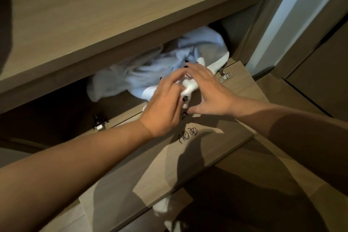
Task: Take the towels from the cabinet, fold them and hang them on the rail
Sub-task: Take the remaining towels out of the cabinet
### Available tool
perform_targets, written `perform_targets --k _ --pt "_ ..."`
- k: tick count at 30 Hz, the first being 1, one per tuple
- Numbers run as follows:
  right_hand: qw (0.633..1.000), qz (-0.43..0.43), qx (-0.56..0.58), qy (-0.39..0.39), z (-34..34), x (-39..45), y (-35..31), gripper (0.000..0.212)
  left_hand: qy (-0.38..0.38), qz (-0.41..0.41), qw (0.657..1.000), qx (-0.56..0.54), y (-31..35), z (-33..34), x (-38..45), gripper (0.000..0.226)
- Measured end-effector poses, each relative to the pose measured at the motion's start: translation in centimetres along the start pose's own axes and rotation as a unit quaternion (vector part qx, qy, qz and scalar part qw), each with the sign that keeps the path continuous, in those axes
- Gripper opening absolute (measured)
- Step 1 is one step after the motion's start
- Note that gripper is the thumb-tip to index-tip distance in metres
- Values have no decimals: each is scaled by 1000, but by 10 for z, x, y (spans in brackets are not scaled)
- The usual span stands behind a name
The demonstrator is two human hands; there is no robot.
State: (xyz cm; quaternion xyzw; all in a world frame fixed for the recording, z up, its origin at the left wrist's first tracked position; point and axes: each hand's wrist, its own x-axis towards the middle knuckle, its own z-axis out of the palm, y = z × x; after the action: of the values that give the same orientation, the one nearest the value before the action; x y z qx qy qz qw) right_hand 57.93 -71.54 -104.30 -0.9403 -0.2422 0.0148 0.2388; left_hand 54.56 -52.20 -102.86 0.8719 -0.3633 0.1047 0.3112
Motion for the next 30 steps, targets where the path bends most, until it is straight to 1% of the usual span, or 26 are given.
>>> perform_targets --k 2,3,4,5,7,8,9,10,11,12,15,16,17,19,21,23,25,27,29,30 --pt "998 -35 15 51 -1 -7 8 54 -5 41 999 -9 7 6 -1 18" --pt "998 -33 25 54 -2 -12 9 37 -9 56 998 -1 4 6 -1 19" --pt "998 -23 39 41 -2 -18 6 28 -11 59 998 6 -3 6 0 24" --pt "999 -3 49 16 0 -27 3 24 -9 47 999 15 -14 5 0 30" --pt "995 49 69 -55 8 -45 4 16 -14 -9 998 61 -38 1 -1 45" --pt "990 65 93 -85 13 -53 6 10 -32 -53 994 96 -48 -1 -3 54" --pt "984 70 126 -102 17 -60 6 9 -60 -109 984 131 -55 -3 -6 63" --pt "979 67 153 -115 20 -64 7 12 -94 -169 966 169 -58 -6 -8 73" --pt "978 61 157 -125 22 -66 9 17 -132 -220 944 205 -62 -7 -11 81" --pt "979 55 139 -136 22 -66 10 22 -167 -254 924 232 -64 -8 -12 88" --pt "977 32 49 -204 14 -57 3 34 -244 -326 885 225 -75 -14 -5 108" --pt "971 30 20 -235 12 -52 -2 34 -265 -348 875 206 -79 -16 0 110" --pt "964 31 -12 -264 12 -48 -8 33 -279 -371 867 185 -82 -19 5 105" --pt "953 31 -72 -294 17 -44 -19 28 -268 -401 862 156 -84 -23 9 88" --pt "952 23 -96 -289 20 -47 -23 32 -213 -390 885 136 -78 -25 6 73" --pt "961 46 -73 -263 18 -51 -17 36 -147 -359 917 95 -63 -24 -1 61" --pt "968 88 -27 -234 19 -55 -1 37 -110 -354 929 -2 -47 -24 -5 54" --pt "970 118 5 -211 24 -62 15 35 -111 -358 922 -93 -39 -26 -4 56" --pt "965 142 25 -219 33 -72 27 21 -96 -368 914 -138 -38 -30 -1 64" --pt "962 146 29 -230 38 -77 32 25 -74 -376 912 -149 -38 -31 1 66"
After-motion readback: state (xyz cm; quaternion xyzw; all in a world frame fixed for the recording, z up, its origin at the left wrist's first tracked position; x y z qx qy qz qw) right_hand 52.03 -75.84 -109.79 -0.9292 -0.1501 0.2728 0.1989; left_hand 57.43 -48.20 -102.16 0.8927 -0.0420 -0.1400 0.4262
